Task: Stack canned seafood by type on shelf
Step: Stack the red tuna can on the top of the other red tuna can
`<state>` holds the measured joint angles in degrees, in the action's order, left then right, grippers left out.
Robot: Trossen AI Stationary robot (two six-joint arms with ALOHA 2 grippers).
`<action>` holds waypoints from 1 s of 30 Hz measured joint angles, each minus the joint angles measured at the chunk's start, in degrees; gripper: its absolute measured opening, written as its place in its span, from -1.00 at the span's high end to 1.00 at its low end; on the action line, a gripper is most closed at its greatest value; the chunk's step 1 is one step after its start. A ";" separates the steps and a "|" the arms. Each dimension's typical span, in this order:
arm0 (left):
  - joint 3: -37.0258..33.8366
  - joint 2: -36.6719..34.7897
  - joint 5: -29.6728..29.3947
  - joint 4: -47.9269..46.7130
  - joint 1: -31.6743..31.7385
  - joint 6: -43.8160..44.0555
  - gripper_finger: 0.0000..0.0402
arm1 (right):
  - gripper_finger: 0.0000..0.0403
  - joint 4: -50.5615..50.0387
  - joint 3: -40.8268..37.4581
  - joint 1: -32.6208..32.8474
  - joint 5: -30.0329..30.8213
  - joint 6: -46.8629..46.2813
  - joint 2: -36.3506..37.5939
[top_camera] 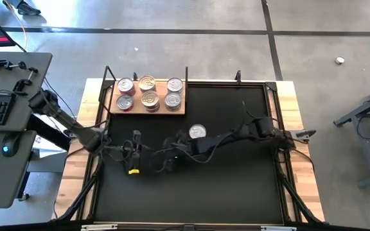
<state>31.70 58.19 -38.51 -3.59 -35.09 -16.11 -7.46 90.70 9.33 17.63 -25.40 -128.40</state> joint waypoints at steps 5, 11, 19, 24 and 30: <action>-0.04 -1.44 -1.00 -6.41 -1.30 8.11 0.48 | 1.00 -23.78 10.36 0.64 11.43 4.76 1.83; 0.00 -0.44 -1.32 -11.41 -1.27 16.41 0.48 | 1.00 -53.38 10.42 0.21 21.51 -7.33 5.88; -0.03 3.77 -3.77 -10.06 0.40 15.62 0.48 | 1.00 -46.53 -3.07 -3.79 11.76 -9.61 6.82; -0.06 5.82 -4.10 -8.18 1.34 15.51 0.48 | 1.00 -31.52 -5.00 -4.30 8.18 -6.89 7.05; -0.04 6.32 -4.08 -6.95 1.34 14.45 0.48 | 1.00 -9.93 -4.37 -4.82 -7.37 -2.94 5.37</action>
<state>31.66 64.52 -42.58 -10.54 -33.76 -1.66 -17.39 86.33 4.51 10.27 -28.34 -123.03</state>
